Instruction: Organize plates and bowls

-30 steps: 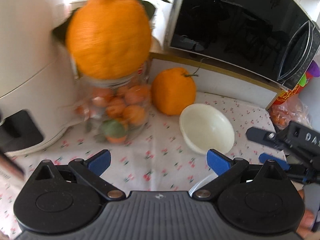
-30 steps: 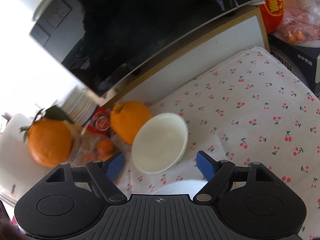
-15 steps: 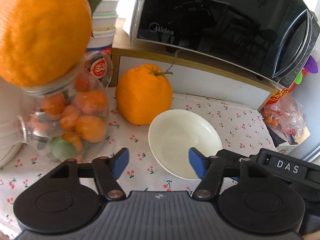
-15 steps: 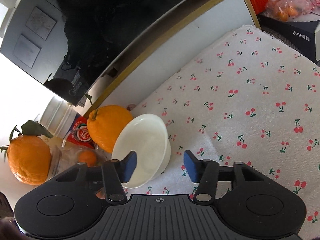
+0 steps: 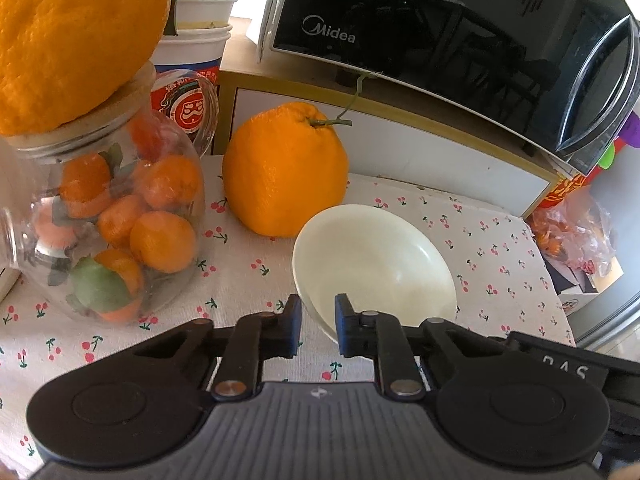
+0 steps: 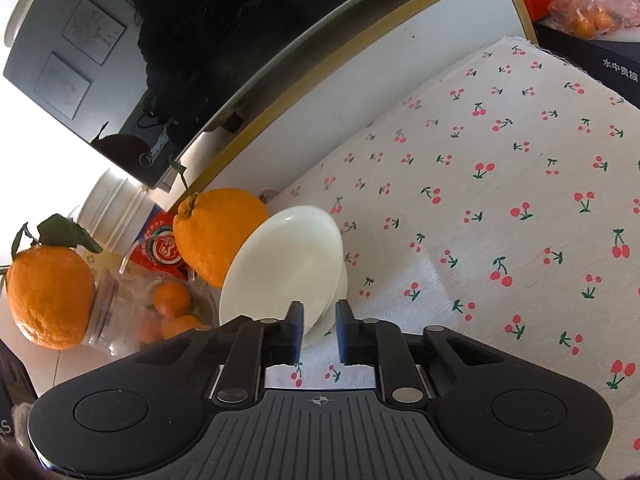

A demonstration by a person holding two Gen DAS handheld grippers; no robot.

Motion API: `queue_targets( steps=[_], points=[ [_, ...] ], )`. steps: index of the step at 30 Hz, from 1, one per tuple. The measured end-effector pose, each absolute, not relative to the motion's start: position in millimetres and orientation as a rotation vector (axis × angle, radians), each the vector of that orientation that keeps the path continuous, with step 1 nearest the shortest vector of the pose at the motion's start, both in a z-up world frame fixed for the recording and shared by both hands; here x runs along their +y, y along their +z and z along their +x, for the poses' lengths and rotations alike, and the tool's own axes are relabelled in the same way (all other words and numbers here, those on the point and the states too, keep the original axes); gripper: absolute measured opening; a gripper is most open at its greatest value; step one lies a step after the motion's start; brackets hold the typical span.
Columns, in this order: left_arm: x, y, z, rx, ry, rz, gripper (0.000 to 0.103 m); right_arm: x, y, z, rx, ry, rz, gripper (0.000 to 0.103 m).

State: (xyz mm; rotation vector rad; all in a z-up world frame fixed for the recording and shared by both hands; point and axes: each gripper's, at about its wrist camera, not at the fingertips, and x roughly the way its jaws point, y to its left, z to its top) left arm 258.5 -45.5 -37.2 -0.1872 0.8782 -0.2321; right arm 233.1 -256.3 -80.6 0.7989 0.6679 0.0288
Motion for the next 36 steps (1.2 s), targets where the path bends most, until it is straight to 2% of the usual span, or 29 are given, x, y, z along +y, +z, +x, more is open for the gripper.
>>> queue_targets(
  steps=[36],
  points=[
    [-25,17,210,0.832,-0.215,-0.186,0.014,-236,-24,192,0.636,0.107,0.76,0.012]
  ],
)
